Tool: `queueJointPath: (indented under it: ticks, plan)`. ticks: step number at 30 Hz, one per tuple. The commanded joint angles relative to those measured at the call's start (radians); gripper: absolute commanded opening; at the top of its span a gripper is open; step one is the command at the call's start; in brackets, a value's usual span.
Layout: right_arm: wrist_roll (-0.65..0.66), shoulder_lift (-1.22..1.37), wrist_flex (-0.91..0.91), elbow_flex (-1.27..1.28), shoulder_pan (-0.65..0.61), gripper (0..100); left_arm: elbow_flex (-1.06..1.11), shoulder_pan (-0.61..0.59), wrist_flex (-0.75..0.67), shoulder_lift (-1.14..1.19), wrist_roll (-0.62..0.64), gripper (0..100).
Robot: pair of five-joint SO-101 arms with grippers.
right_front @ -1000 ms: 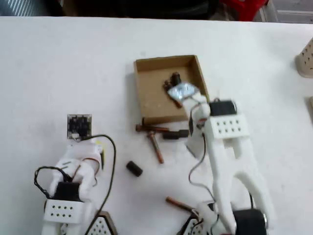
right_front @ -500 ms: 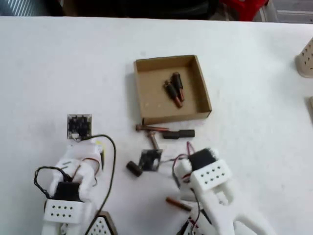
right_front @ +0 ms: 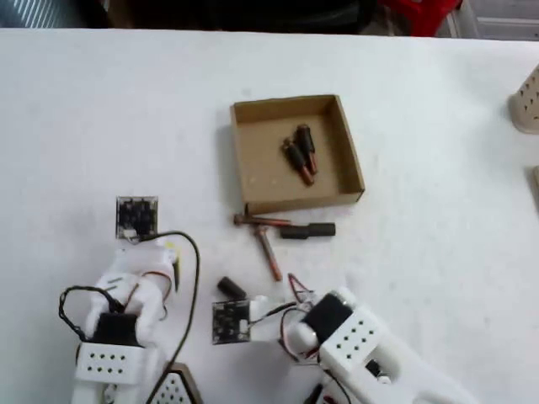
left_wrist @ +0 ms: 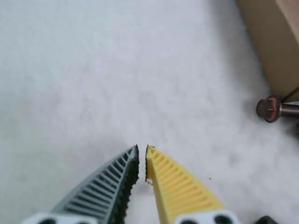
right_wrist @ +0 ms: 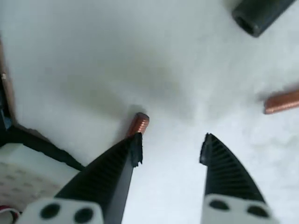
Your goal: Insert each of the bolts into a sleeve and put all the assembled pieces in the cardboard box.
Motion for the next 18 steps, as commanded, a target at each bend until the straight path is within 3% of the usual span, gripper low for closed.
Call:
queueJointPath:
  ticks: [1,7,14,18]
  plan:
    - [-0.055,-0.047,0.008,-0.005,-0.079,12.8,-0.005,-0.004,-0.058,-0.012,-0.011,7]
    - [-0.055,-0.022,-0.021,0.020,-0.127,11.4,-0.005,-0.007,-0.064,-0.012,-0.011,7]
    - [-0.157,0.119,-0.130,0.057,-0.082,18.8,-0.005,-0.007,-0.063,-0.012,-0.011,7]
    - [-0.152,0.179,-0.151,0.048,-0.054,16.9,-0.005,-0.007,-0.063,-0.012,-0.011,7]
